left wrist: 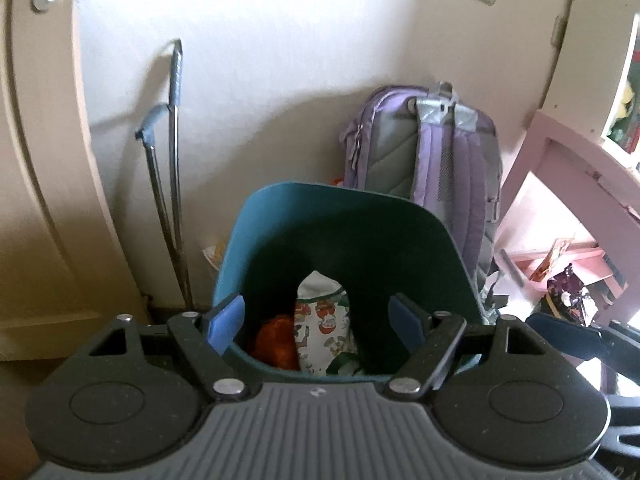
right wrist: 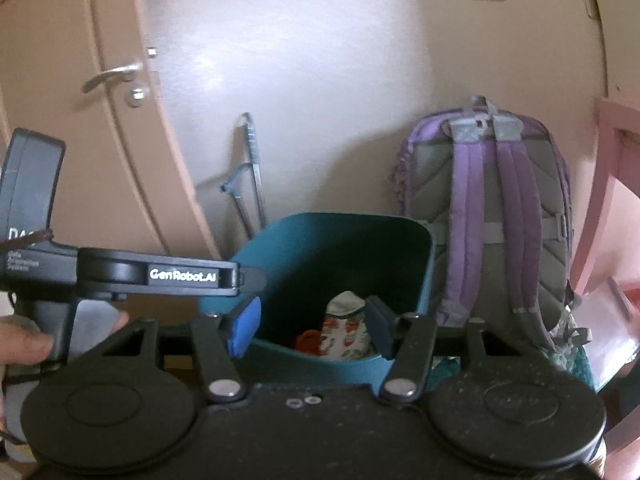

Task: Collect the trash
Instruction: 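Withdraw both tools from the bin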

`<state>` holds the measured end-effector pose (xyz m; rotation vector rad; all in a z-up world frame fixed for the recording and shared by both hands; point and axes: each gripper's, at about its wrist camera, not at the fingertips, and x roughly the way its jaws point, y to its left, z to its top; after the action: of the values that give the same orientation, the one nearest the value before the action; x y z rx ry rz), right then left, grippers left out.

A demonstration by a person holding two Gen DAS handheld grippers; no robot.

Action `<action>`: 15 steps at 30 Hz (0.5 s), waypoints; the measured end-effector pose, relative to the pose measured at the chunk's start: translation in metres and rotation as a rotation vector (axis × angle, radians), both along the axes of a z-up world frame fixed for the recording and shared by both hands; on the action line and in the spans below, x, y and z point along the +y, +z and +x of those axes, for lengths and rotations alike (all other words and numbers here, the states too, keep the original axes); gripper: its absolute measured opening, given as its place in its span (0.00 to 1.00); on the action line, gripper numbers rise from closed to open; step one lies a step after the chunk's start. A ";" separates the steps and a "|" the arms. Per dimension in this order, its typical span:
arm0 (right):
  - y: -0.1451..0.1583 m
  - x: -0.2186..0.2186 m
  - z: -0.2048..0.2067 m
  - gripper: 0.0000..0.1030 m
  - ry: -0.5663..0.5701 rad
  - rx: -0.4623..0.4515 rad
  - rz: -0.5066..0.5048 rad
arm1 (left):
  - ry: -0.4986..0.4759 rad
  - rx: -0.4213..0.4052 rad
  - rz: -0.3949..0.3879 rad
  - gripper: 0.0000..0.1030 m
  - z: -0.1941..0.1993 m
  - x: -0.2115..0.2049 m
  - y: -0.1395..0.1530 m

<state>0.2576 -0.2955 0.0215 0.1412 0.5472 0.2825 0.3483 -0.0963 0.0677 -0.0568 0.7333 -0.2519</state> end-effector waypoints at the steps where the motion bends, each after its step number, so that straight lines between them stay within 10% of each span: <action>1: 0.004 0.004 -0.007 0.56 0.012 -0.004 -0.006 | -0.001 -0.005 -0.003 0.77 -0.006 0.003 0.004; 15: 0.014 0.059 -0.085 0.58 0.184 -0.040 -0.068 | 0.051 -0.072 -0.024 0.99 -0.099 0.075 0.022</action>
<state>0.1729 -0.2369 0.0355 0.0192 0.5304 0.4448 0.2493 -0.0212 0.0894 -0.0891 0.6565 -0.2130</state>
